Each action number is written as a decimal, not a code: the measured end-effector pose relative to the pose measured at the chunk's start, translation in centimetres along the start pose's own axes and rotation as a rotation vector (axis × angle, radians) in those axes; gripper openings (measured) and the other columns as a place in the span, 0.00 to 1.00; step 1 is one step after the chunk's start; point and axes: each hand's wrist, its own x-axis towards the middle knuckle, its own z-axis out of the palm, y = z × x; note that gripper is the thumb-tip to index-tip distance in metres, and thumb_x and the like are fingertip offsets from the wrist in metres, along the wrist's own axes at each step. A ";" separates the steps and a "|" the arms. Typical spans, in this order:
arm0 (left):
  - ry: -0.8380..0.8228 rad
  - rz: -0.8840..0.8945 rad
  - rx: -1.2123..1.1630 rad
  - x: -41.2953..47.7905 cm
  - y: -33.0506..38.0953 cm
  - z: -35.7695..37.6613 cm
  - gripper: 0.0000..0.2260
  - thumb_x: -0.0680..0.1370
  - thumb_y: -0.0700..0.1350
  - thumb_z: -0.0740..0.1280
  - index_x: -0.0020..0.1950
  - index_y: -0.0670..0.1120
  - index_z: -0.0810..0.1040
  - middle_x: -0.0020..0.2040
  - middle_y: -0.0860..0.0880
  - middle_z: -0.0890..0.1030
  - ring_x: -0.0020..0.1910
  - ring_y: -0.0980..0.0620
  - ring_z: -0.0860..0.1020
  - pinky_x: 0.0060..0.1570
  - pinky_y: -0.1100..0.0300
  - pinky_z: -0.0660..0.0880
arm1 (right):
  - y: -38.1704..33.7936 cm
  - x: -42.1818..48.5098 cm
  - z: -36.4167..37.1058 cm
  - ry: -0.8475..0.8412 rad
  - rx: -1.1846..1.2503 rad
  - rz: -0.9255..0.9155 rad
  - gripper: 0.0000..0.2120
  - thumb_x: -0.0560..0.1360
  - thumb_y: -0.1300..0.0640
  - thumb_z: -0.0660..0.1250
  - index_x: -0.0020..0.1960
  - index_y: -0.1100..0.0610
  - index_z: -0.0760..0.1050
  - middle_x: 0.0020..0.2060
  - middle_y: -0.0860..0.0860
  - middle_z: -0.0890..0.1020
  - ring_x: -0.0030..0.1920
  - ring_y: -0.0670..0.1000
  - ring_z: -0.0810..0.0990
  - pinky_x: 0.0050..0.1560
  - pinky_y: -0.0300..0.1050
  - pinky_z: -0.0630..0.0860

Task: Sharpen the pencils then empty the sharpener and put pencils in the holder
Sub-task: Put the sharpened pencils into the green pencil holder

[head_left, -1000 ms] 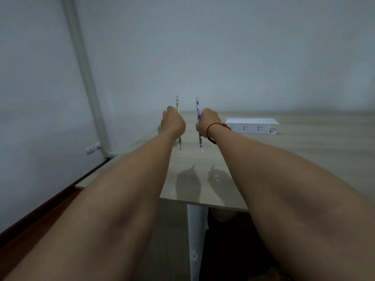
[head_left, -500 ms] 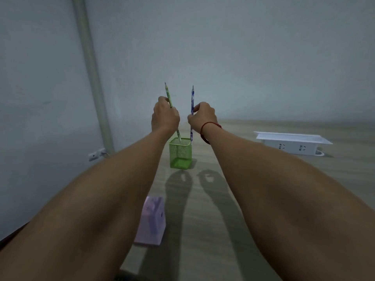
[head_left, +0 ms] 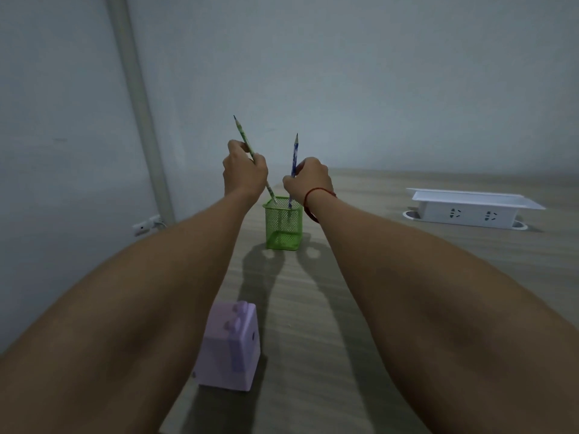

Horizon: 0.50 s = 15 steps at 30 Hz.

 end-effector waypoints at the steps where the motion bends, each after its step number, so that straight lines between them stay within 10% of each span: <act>1: -0.015 0.003 0.008 -0.1 0.0 0.0 0.11 0.78 0.45 0.60 0.58 0.42 0.67 0.53 0.41 0.77 0.46 0.43 0.79 0.48 0.48 0.79 | 0.1 -0.1 0.1 -0.015 -0.021 0.010 0.13 0.73 0.57 0.67 0.57 0.58 0.76 0.54 0.54 0.81 0.51 0.56 0.81 0.45 0.43 0.74; 8: -0.209 -0.097 0.203 -0.4 -1.1 0.1 0.09 0.74 0.43 0.65 0.45 0.37 0.79 0.45 0.40 0.81 0.39 0.43 0.78 0.39 0.56 0.75 | 0.2 -1.0 0.7 -0.136 -0.104 0.052 0.12 0.72 0.56 0.68 0.53 0.59 0.76 0.52 0.55 0.80 0.52 0.57 0.81 0.45 0.45 0.76; 15: -0.331 -0.231 0.353 -1.9 -1.9 0.3 0.13 0.73 0.42 0.69 0.54 0.37 0.74 0.54 0.40 0.78 0.50 0.41 0.80 0.40 0.56 0.72 | 1.4 -1.9 0.7 -0.252 -0.216 0.094 0.15 0.75 0.59 0.66 0.33 0.55 0.62 0.42 0.54 0.73 0.44 0.56 0.73 0.39 0.44 0.70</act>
